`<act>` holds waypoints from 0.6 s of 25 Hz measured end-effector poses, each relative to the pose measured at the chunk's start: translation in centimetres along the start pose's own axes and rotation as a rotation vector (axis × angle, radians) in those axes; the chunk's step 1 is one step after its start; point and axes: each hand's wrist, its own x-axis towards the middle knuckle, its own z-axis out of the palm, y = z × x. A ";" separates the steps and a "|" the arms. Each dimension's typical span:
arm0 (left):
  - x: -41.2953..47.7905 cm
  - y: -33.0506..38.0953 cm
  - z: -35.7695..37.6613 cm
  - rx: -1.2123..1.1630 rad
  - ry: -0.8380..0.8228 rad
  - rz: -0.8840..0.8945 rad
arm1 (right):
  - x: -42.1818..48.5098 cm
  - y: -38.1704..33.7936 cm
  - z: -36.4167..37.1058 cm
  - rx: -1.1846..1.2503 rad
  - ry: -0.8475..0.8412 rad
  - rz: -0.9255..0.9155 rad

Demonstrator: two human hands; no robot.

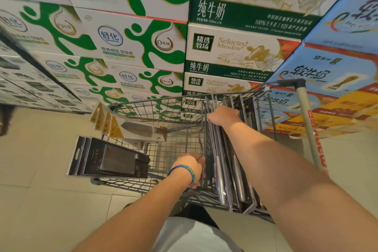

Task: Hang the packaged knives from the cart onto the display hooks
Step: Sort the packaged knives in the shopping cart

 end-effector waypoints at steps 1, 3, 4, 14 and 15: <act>0.0 0.0 0.0 -0.006 -0.013 -0.010 | 0.5 -0.2 -0.2 -0.022 -0.020 0.011; 0.2 0.2 -0.2 0.002 -0.009 -0.008 | 1.2 -0.5 -0.1 -0.070 -0.032 0.019; 0.2 0.2 -0.3 -0.003 -0.016 -0.011 | 1.3 -0.6 0.2 -0.067 -0.014 0.018; -1.1 0.6 -0.5 0.110 -0.018 0.117 | -1.7 0.1 -0.1 0.104 0.200 0.036; -1.1 0.5 -0.4 0.099 -0.025 0.107 | -2.3 0.3 -0.4 0.102 0.207 0.032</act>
